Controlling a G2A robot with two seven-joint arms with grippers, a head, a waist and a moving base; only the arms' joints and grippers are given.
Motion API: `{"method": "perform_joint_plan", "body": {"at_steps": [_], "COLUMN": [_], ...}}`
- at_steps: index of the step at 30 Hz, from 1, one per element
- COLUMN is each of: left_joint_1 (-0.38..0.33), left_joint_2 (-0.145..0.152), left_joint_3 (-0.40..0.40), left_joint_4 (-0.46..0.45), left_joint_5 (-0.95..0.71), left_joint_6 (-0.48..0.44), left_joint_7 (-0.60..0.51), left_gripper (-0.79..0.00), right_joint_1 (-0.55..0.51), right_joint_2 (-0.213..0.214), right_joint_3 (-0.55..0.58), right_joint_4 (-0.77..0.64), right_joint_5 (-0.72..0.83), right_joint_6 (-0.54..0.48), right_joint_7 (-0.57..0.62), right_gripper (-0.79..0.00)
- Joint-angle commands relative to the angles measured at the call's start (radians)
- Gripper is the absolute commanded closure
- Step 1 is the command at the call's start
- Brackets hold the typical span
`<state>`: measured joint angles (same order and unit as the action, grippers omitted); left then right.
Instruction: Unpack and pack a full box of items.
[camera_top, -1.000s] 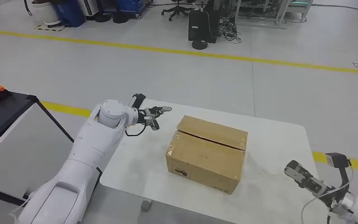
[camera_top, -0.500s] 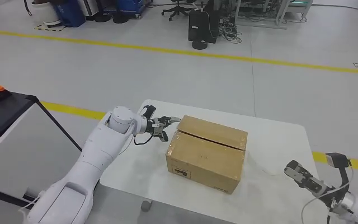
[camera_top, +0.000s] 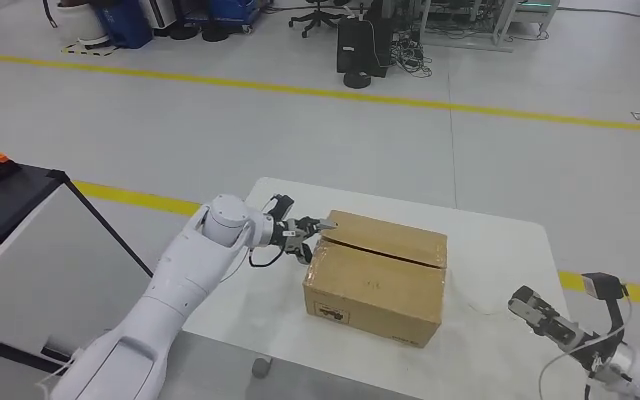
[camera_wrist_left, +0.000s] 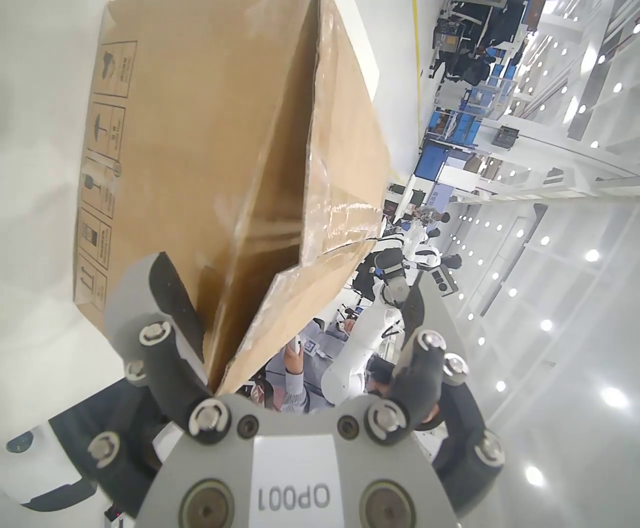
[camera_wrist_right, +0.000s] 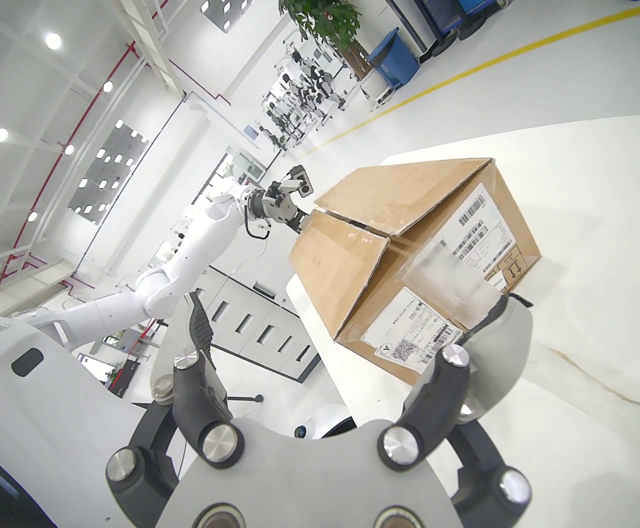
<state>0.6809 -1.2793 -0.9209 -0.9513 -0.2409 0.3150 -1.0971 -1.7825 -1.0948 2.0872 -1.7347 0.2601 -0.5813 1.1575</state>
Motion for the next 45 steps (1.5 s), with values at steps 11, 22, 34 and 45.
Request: {"method": "perform_joint_plan", "body": {"at_steps": [11, 22, 34, 45], "left_joint_1": [0.062, 0.097, 0.172, 0.173], "left_joint_2": [0.024, 0.073, 0.12, 0.122], "left_joint_3": [-0.027, -0.149, -0.264, -0.263], "left_joint_4": [-0.108, -0.209, -0.303, -0.306], "left_joint_5": [0.015, 0.101, 0.14, 0.147], "left_joint_6": [0.052, 0.002, -0.033, -0.035], "left_joint_7": [-0.014, 0.053, 0.027, 0.021], "left_gripper": [-0.785, -0.785, -0.785, -0.785], "right_joint_1": [0.0, 0.16, 0.281, 0.331], "right_joint_2": [0.0, 0.033, 0.06, 0.082], "right_joint_3": [0.0, -0.08, -0.225, -0.333], "right_joint_4": [0.0, 0.122, 0.211, 0.259], "right_joint_5": [0.0, 0.16, 0.163, 0.146], "right_joint_6": [0.0, 0.153, 0.129, 0.095], "right_joint_7": [0.0, 0.222, 0.211, 0.176], "right_gripper": [-0.785, -0.785, -0.785, -0.785]}}
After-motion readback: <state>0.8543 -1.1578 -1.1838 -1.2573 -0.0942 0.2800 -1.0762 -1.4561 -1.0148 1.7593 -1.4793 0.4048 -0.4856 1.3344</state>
